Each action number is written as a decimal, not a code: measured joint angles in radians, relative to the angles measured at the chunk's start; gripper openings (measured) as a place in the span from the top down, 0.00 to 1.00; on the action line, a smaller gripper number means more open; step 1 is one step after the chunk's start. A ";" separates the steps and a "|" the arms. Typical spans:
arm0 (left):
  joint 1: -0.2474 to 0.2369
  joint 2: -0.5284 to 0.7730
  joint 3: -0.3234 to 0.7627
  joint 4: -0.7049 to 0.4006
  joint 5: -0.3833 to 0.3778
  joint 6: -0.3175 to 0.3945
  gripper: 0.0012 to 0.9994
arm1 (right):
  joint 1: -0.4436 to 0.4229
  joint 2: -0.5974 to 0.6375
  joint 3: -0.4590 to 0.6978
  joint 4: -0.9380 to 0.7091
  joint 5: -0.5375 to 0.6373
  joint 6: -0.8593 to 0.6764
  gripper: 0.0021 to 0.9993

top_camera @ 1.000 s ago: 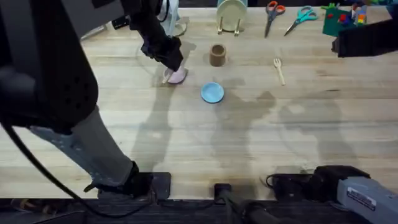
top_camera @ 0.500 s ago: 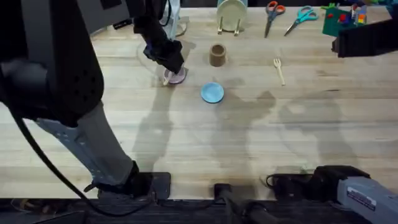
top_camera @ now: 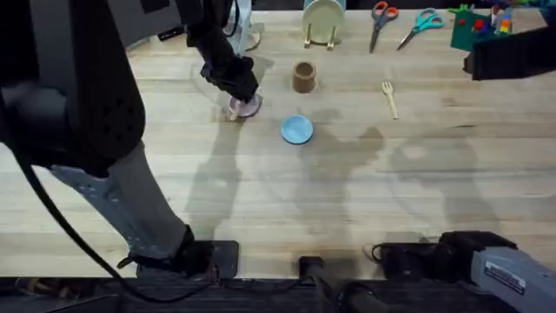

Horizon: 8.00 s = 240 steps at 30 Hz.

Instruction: Pick up a utensil and set it on the pink plate, then put the other utensil in the container.

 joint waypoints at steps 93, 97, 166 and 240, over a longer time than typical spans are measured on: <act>0.000 -1.278 -0.696 0.110 0.194 0.181 0.01 | 0.000 0.000 0.000 0.000 0.000 0.000 0.00; 0.000 -1.278 -0.760 0.163 0.225 0.182 0.01 | 0.000 0.000 0.000 0.000 0.000 0.000 0.00; 0.001 -1.250 -0.859 0.359 0.370 0.330 0.01 | -0.085 0.478 0.006 0.109 0.003 -0.048 0.01; 0.001 -1.250 -0.859 0.359 0.370 0.330 0.01 | 0.021 0.974 0.018 0.368 0.078 0.119 0.05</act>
